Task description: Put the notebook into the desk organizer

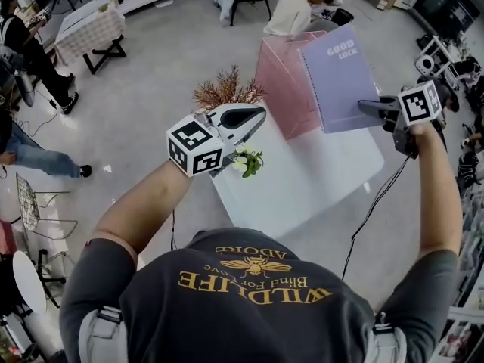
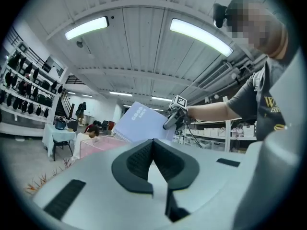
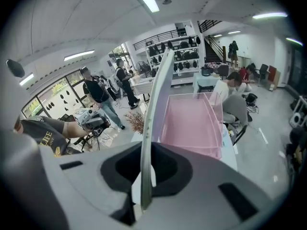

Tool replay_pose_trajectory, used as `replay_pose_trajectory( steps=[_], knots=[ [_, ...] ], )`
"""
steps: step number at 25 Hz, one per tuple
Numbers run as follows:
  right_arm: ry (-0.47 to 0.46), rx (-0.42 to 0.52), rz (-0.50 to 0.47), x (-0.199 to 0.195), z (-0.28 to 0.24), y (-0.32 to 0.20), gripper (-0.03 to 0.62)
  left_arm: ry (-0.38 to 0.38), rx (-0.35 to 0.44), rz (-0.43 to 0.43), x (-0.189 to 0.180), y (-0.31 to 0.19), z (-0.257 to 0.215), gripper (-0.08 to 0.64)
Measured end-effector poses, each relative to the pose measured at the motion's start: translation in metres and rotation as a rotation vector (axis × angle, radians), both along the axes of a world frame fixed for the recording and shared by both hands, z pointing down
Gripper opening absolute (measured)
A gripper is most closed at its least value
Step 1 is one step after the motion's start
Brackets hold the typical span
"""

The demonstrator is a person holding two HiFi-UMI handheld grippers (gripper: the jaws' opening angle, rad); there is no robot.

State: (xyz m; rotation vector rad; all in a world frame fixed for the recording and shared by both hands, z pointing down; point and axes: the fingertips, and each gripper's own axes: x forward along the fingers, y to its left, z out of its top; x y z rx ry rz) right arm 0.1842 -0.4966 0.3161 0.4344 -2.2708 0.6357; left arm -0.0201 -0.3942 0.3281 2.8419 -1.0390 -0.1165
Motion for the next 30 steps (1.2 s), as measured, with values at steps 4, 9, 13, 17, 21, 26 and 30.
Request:
replay_pose_trajectory(
  steps=[4,9,13,17,21,26,30],
  knots=[
    [0.001,-0.006,-0.001,-0.008,-0.002,-0.050,0.031,-0.023,0.004,-0.008,0.008,-0.024,-0.003,0.002],
    [0.021,-0.023,-0.038,-0.026,0.007,-0.100,0.031,-0.024,-0.021,-0.022,0.008,-0.037,0.008,0.002],
    [-0.046,-0.155,-0.143,-0.052,0.022,-0.107,0.031,-0.032,-0.044,-0.043,0.003,-0.046,0.024,0.002],
    [-0.103,-0.225,-0.242,-0.066,0.039,-0.125,0.031,-0.037,-0.068,-0.065,-0.002,-0.056,0.038,0.002],
    [-0.062,-0.239,-0.208,-0.061,0.072,-0.159,0.032,-0.046,-0.089,-0.089,-0.008,-0.064,0.053,0.002],
    [0.149,-0.179,-0.038,-0.034,0.118,-0.199,0.044,-0.038,-0.109,-0.103,-0.013,-0.064,0.058,0.002],
    [0.296,-0.119,0.039,-0.023,0.152,-0.216,0.057,-0.038,-0.128,-0.092,-0.007,-0.070,0.060,0.002]
  ],
)
